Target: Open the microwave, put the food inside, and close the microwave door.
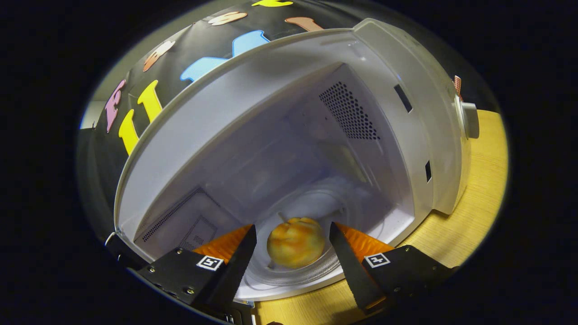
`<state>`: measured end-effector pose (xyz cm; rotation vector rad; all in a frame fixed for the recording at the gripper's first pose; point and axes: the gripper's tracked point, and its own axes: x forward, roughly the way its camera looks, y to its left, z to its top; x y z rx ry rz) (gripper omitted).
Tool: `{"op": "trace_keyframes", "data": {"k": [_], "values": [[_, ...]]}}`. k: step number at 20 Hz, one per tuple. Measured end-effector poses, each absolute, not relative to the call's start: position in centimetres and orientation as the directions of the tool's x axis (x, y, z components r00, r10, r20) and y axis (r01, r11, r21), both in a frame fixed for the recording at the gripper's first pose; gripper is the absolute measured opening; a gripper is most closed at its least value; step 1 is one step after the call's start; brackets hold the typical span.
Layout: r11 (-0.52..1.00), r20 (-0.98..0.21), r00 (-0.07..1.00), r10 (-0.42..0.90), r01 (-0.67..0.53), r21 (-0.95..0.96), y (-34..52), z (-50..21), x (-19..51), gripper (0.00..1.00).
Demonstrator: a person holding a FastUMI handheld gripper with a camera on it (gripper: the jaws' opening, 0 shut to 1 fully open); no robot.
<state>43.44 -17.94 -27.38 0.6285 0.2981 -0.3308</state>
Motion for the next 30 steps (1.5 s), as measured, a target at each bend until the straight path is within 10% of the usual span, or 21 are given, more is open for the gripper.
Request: {"op": "trace_keyframes", "data": {"k": [30], "values": [[0.987, -0.175, 0.982, -0.073, 0.096, 0.128, -3.3, -8.1, 14.3, 0.97]]}}
